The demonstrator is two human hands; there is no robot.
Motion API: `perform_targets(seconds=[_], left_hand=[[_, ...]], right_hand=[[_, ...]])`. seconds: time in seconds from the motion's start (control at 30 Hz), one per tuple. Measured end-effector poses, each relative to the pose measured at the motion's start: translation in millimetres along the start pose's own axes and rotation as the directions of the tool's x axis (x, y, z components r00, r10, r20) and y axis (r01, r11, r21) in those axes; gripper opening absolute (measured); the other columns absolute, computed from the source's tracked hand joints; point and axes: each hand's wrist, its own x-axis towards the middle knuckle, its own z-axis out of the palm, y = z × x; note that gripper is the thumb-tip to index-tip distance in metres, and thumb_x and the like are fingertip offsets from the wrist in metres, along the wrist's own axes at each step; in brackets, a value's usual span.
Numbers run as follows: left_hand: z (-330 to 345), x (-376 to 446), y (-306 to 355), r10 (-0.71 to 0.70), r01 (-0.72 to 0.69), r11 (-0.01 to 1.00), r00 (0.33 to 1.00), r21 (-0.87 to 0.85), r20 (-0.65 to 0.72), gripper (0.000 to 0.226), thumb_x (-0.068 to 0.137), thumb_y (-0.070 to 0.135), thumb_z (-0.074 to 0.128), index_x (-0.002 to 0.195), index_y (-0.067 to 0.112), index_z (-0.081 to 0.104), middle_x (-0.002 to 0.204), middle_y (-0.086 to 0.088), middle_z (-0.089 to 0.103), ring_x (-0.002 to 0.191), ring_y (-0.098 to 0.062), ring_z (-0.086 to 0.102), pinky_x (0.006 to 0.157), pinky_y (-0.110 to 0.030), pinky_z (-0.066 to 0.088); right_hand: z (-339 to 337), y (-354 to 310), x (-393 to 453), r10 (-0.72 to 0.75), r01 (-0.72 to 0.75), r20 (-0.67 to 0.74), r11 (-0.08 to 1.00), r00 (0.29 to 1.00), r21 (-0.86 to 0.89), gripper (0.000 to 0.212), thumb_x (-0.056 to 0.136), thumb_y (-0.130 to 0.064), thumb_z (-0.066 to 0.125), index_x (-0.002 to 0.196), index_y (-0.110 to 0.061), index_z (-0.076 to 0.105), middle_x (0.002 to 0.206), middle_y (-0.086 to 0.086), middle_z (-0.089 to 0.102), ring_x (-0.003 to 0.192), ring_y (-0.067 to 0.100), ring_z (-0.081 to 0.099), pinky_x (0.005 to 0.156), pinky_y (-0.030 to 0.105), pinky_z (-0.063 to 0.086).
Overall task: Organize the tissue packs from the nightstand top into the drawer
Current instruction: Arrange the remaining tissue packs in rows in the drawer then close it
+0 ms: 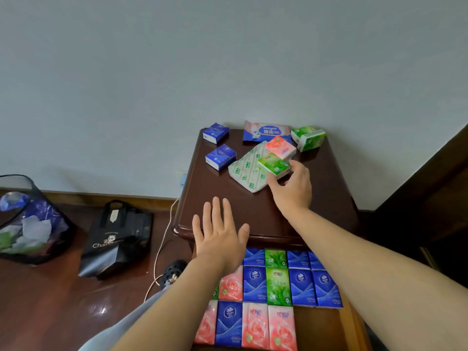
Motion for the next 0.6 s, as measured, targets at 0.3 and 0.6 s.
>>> perform_targets(seconds=[0.3,0.6], left_hand=[[-10.0,15.4,1.0,-0.024,0.023,1.000,0.996,-0.016,-0.083,0.081,0.103,0.061,0.017,0.162,0.015,-0.016,0.173,-0.004,-0.012,0.159,-0.024,-0.012,0.126,-0.047,-0.006],[-24.2,88.2,6.9,-0.073,0.088,0.996,0.931,0.025,-0.358,0.078,0.105,0.051,0.025,0.163,0.017,-0.015,0.173,-0.015,-0.005,0.159,-0.032,0.003,0.128,-0.052,0.010]], right_hand=[[-40.7,20.4,-32.5,-0.093,0.058,0.099,0.950,0.991,0.307,0.026,0.086,-0.022,0.075,0.105,-0.039,0.067,0.118,-0.009,0.044,0.090,0.002,0.062,0.083,0.015,0.055],[-42.7,23.7,-39.4,-0.114,0.092,0.094,0.974,0.989,0.206,0.040,0.082,-0.031,0.082,0.109,-0.035,0.052,0.112,-0.017,0.052,0.097,-0.010,0.056,0.068,0.011,0.045]])
